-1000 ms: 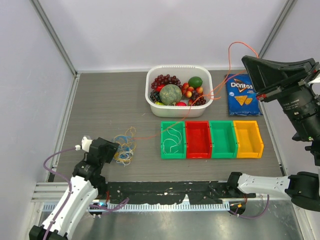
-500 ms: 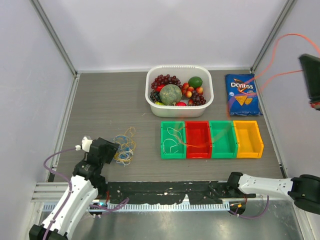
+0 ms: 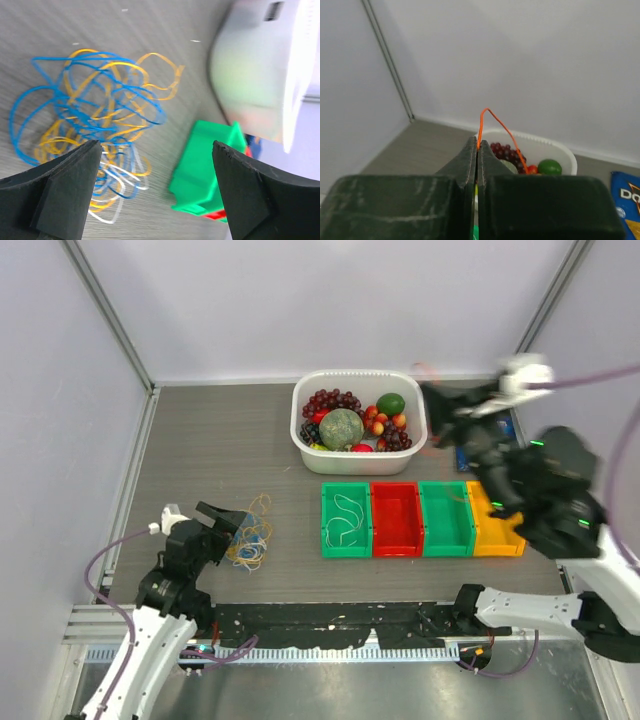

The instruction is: Untangle the cables

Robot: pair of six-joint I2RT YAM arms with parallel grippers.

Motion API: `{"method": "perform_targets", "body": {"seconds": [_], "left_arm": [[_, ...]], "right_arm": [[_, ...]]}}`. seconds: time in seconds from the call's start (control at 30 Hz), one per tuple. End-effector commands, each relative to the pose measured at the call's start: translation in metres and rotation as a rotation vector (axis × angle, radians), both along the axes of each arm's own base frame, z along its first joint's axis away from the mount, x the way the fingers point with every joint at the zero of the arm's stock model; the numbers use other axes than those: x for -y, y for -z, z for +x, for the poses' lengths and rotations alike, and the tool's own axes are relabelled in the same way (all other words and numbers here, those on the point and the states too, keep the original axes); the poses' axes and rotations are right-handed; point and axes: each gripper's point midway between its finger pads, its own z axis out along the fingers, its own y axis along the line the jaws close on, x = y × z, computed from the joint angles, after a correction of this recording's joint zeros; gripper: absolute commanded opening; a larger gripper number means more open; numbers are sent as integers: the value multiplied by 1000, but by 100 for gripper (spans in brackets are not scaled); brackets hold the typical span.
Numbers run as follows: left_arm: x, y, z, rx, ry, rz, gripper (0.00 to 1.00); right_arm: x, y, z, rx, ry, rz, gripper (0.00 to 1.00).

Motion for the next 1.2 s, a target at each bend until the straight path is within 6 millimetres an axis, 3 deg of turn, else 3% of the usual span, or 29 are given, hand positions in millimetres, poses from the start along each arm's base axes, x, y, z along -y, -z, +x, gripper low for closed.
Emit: {"method": "perform_targets", "body": {"seconds": [0.0, 0.17, 0.3, 0.43, 0.57, 0.73, 0.93, 1.07, 1.17], "left_arm": [[10, -55, -2, 162, 76, -46, 99], [15, -83, -7, 278, 116, -77, 100], [27, -104, -11, 352, 188, -105, 99], [31, -121, -16, 380, 241, -86, 100], [26, -130, -22, 378, 250, -30, 100], [25, -141, -24, 415, 247, -27, 100], [26, -148, -24, 426, 253, -29, 100], [26, -145, -23, 420, 253, -29, 100], [26, -146, -24, 423, 254, -27, 100]], "right_arm": [[4, 5, 23, -27, 158, -22, 1], [15, -10, 25, -13, 217, -28, 1], [14, 5, 32, -23, 264, -68, 1], [16, 47, 43, -88, 367, -157, 1], [31, 74, 42, -140, 436, -153, 1], [21, 118, 40, -197, 378, -163, 0], [32, 186, 50, -362, 604, -211, 1], [55, 228, 50, -455, 720, -343, 1], [69, 235, 47, -498, 741, -352, 1]]}}
